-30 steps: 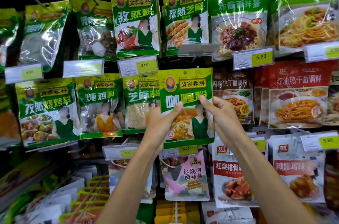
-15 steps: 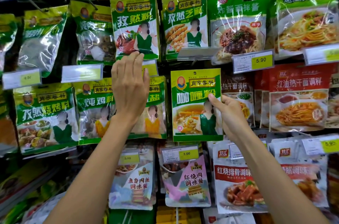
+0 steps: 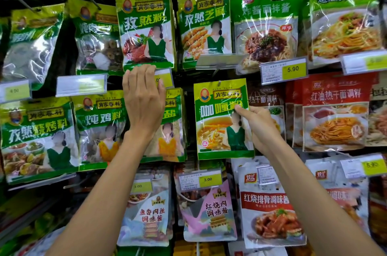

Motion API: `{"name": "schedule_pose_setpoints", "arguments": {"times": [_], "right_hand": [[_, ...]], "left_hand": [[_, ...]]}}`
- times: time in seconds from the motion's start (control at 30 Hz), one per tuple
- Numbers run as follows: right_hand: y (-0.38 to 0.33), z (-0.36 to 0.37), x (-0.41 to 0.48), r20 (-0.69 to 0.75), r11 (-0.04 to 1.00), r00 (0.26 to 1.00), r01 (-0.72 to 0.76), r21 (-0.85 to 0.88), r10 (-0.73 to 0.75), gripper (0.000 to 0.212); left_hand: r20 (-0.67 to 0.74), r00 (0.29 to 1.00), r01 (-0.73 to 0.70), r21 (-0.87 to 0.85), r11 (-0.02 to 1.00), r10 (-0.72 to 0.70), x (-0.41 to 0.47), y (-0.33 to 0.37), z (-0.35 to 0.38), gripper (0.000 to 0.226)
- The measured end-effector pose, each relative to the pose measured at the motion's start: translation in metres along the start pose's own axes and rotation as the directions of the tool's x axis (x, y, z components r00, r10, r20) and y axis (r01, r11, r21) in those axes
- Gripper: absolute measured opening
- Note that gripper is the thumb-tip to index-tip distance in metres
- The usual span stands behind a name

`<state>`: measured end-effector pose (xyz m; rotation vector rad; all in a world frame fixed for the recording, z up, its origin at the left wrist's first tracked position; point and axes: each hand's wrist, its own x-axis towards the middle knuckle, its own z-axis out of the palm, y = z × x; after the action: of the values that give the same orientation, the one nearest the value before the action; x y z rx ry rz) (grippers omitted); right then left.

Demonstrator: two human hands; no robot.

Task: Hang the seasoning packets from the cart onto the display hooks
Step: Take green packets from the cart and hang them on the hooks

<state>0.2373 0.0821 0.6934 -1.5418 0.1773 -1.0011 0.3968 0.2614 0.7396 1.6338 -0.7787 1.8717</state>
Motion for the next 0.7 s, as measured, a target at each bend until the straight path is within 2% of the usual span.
{"name": "schedule_pose_setpoints", "arguments": {"times": [0.2, 0.47, 0.57, 0.7], "right_hand": [[0.007, 0.000, 0.016, -0.006, 0.997, 1.000, -0.025, -0.074, 0.025, 0.030], [0.016, 0.012, 0.041, -0.134, 0.983, 0.990, -0.054, -0.176, 0.031, 0.029], [0.019, 0.015, 0.044, -0.174, 0.970, 0.985, -0.030, -0.240, -0.013, 0.026], [0.024, 0.012, 0.041, -0.214, 0.942, 0.970, 0.036, -0.334, -0.113, 0.035]], "left_hand": [[-0.031, 0.999, -0.011, -0.013, 1.000, 0.011, -0.002, -0.003, 0.005, 0.030], [-0.052, 0.997, -0.065, -0.020, 0.998, 0.064, -0.001, -0.010, 0.006, 0.030], [-0.043, 0.996, -0.076, -0.027, 0.997, 0.075, -0.002, -0.011, 0.005, 0.030], [-0.035, 0.996, -0.084, -0.056, 0.995, 0.082, -0.002, -0.011, 0.001, 0.032]]}}
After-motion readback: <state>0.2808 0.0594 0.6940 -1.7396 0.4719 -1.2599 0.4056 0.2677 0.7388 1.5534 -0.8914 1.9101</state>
